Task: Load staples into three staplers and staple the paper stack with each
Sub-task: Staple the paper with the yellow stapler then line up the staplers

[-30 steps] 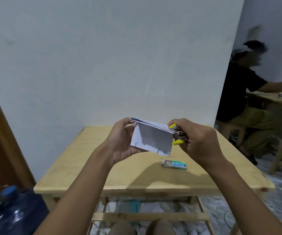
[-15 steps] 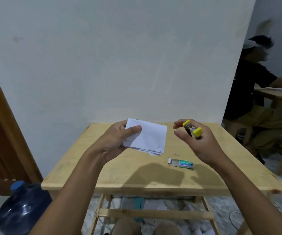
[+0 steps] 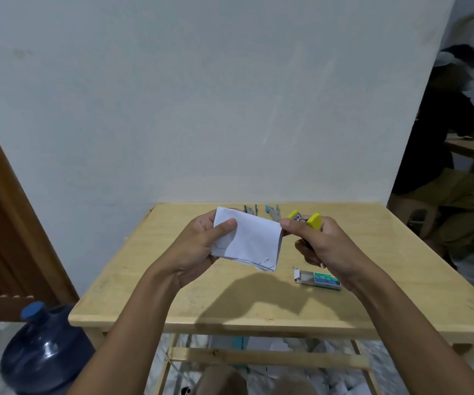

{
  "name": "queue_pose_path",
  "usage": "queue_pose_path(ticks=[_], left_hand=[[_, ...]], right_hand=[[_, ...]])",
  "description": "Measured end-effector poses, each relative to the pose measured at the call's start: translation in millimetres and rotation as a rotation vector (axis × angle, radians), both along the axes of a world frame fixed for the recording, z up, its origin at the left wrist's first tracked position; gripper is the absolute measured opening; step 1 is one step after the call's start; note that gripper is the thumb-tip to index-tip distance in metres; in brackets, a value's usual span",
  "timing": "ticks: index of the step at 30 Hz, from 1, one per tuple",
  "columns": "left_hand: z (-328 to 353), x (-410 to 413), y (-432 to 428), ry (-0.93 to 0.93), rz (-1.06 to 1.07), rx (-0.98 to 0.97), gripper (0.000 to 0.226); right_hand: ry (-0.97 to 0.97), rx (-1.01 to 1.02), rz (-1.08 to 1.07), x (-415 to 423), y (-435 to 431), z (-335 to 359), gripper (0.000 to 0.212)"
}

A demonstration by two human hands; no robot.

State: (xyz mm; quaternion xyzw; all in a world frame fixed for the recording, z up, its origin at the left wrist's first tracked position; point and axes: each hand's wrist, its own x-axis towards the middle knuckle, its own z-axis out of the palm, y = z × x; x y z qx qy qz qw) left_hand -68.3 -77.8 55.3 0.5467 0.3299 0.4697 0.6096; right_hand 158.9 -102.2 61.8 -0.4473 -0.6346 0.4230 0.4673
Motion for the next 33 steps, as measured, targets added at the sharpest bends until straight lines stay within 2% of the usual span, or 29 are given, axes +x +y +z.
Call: queue_pose_path(ticks=[4, 5, 7, 9, 13, 20, 26, 30, 33], left_hand=[[-4, -1, 9, 0.013, 0.008, -0.019, 0.024], [-5, -2, 10, 0.021, 0.01, -0.023, 0.024], [-6, -3, 12, 0.051, 0.014, -0.036, 0.025], [-8, -3, 13, 0.092, 0.015, -0.052, 0.024], [-15, -4, 18, 0.162, 0.067, -0.057, 0.031], [-19, -8, 21, 0.329, 0.035, 0.025, 0.026], [-18, -9, 23, 0.343, 0.101, 0.011, 0.021], [-20, -9, 26, 0.395, 0.147, 0.056, 0.019], [-26, -9, 27, 0.315, 0.205, 0.026, 0.025]], right_hand=[[-0.048, 0.006, -0.024, -1, 9, -5, 0.06], [-0.059, 0.013, -0.048, -1, 12, -7, 0.055], [-0.079, 0.043, -0.105, -3, 14, -9, 0.03], [-0.095, 0.08, -0.137, -6, 18, -13, 0.019], [-0.185, 0.164, -0.128, -11, 23, -19, 0.018], [-0.329, 0.098, 0.021, -15, 31, -23, 0.017], [-0.357, 0.139, -0.05, -21, 40, -32, 0.014], [-0.364, 0.127, -0.06, -26, 40, -37, 0.02], [-0.293, 0.104, -0.135, -27, 39, -37, 0.023]])
